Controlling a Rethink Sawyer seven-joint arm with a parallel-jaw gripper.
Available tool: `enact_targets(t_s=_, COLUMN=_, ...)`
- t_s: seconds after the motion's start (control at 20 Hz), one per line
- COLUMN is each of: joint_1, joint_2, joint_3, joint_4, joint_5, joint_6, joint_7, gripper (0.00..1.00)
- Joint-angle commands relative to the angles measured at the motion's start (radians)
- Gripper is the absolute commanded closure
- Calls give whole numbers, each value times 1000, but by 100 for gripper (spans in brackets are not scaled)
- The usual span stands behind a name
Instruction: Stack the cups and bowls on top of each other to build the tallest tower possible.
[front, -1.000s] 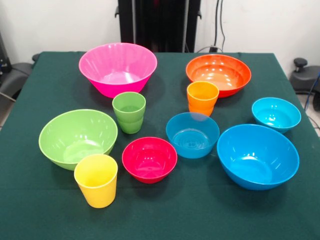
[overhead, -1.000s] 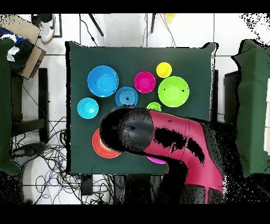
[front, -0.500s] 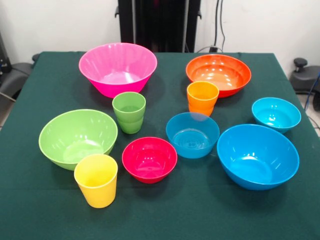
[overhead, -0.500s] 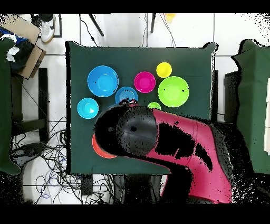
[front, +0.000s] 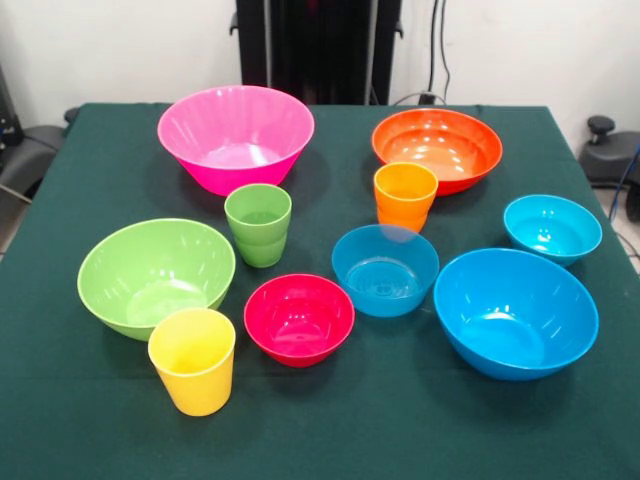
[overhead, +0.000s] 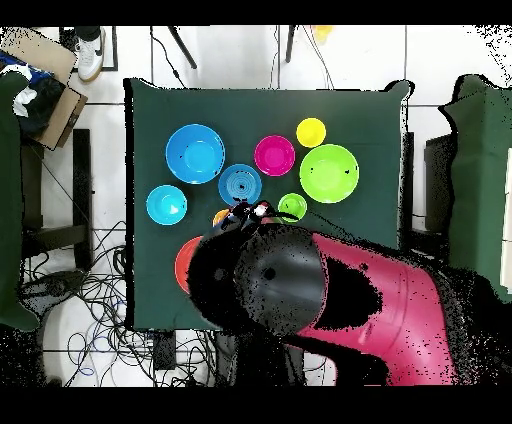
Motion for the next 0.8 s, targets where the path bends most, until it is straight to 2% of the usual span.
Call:
enact_targets(t_s=0.05, joint_1=-46, joint_2=-2, joint_3=53, joint_4=229, joint_5=-24, joint_6=-92, joint_7=-219, gripper=0)
enact_targets(t_s=0.25, joint_1=-56, joint_2=15, joint_3=75, joint_4=233, joint_5=-40, joint_6=-116, joint_7=-202, gripper=0)
enact_targets(t_s=0.6, joint_1=-95, joint_2=100, joint_3=138, joint_4=226, joint_5=-51, joint_6=-220, joint_7=-194, gripper=0)
enact_targets(t_s=0.8, joint_1=-108, joint_2=140, joint_3=165, joint_4=207, joint_5=-68, joint_6=-243, joint_7=-191, gripper=0)
